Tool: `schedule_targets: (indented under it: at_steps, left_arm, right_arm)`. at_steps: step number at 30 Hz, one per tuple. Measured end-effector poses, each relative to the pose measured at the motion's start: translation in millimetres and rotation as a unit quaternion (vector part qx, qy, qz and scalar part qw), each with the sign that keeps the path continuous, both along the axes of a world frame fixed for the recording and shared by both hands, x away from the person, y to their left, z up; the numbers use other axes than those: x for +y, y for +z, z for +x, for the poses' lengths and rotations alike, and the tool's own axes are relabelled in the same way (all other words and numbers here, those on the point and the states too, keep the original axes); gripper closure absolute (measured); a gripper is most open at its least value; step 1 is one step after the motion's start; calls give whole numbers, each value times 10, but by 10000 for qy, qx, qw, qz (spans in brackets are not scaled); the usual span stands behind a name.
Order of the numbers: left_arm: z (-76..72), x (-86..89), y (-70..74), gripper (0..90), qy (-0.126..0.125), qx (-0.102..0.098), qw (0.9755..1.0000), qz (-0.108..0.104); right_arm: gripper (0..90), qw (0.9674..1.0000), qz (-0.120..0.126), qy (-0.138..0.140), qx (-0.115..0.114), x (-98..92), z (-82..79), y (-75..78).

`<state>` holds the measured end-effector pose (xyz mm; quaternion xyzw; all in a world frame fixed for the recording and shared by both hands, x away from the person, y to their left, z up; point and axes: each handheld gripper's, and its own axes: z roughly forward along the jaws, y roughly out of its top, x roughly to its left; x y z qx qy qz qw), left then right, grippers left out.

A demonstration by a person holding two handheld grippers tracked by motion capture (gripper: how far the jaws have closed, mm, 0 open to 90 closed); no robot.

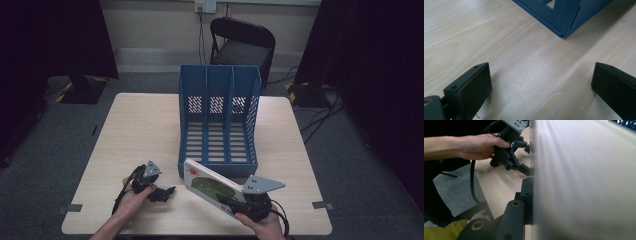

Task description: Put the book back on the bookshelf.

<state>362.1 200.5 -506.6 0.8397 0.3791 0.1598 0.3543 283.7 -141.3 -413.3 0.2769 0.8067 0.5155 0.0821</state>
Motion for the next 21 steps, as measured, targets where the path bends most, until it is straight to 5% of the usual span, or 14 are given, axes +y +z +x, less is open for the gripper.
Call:
schedule_targets:
  at_steps: [21]
  left_arm:
    - [6,-12,-3,7,-2,17,10000,3]
  right_arm:
    - [766,9987,170,-395,-262,-175,3,188]
